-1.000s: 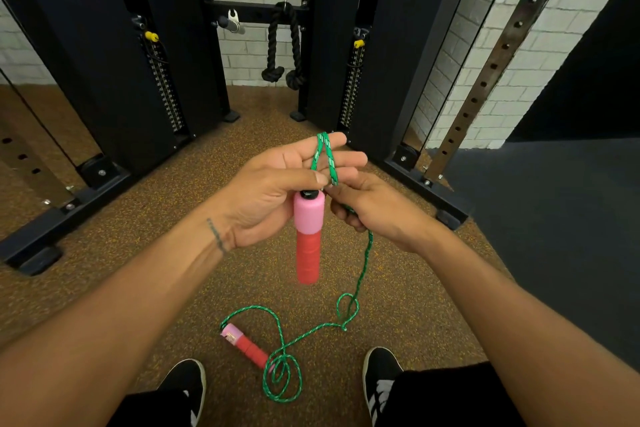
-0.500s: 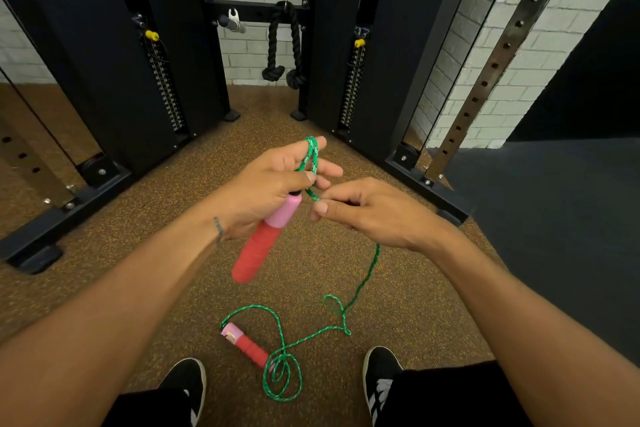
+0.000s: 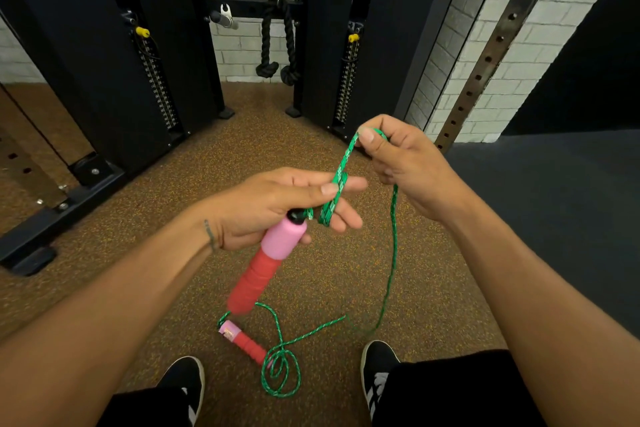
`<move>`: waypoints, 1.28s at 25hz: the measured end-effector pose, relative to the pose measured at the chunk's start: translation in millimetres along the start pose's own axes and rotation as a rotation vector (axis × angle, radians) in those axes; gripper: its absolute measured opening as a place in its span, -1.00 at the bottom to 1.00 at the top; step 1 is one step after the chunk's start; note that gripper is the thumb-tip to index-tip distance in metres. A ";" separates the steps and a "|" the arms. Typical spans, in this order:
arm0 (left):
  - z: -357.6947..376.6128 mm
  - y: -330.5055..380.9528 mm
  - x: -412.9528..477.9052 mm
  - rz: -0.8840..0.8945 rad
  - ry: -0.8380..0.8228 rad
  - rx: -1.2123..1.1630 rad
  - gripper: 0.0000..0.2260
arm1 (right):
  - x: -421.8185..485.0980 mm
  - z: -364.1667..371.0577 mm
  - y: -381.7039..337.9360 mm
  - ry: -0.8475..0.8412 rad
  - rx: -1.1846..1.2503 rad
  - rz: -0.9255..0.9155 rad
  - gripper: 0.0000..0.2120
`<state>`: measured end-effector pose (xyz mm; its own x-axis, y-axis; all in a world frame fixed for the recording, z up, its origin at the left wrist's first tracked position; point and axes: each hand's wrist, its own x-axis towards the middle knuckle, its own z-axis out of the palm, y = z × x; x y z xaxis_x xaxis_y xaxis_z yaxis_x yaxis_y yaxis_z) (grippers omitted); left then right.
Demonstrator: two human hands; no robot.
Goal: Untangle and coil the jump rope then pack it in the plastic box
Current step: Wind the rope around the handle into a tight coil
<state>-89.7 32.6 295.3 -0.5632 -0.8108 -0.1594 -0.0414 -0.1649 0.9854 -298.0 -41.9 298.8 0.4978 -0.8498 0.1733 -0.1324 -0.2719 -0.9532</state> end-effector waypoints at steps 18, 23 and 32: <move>2.1 11.4 -0.1 0.181 0.108 -0.265 -0.66 | -2.5 23.7 25.2 -0.263 -0.198 0.247 -0.74; -8.4 9.6 2.7 0.187 0.386 -0.047 -0.65 | -6.1 33.6 9.1 -0.388 -0.234 0.273 -0.76; -13.7 0.7 3.5 0.033 0.411 0.004 -0.70 | -20.1 25.1 -31.0 -0.438 -0.227 0.050 -0.79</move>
<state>-80.4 22.0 294.6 -0.1878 -0.9725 -0.1377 -0.0328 -0.1339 0.9905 -282.4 -5.1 318.7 0.7932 -0.6078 -0.0378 -0.3240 -0.3686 -0.8713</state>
